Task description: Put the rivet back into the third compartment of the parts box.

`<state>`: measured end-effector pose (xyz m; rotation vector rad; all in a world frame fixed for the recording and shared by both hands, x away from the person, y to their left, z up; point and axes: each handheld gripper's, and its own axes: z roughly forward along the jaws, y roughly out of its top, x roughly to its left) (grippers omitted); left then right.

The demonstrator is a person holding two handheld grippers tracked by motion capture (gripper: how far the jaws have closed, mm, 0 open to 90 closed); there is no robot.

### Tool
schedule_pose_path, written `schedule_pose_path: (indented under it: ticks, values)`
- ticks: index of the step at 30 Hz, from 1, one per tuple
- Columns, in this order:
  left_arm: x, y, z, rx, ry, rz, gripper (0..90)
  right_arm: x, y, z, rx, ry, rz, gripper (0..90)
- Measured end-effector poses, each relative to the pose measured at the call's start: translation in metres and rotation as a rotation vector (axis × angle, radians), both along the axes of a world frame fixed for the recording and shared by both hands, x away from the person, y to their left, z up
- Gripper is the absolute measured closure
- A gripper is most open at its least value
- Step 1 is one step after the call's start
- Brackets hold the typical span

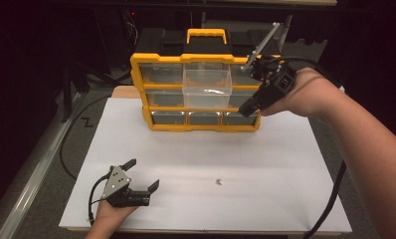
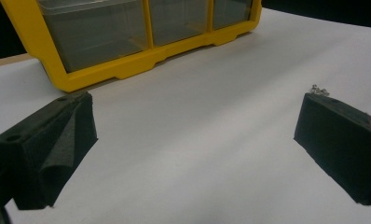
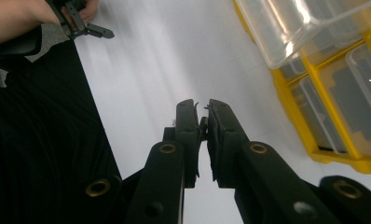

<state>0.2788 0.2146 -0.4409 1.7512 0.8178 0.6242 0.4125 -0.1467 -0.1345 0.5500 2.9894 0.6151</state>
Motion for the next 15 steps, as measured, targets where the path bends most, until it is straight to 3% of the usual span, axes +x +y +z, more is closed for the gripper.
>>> schedule_pose_path:
  ticks: [15]
  values:
    - [0.000,0.000,0.000,-0.007,-0.001,-0.005,0.3,0.013,0.030,0.025,-0.017,-0.036,0.017,84.7]
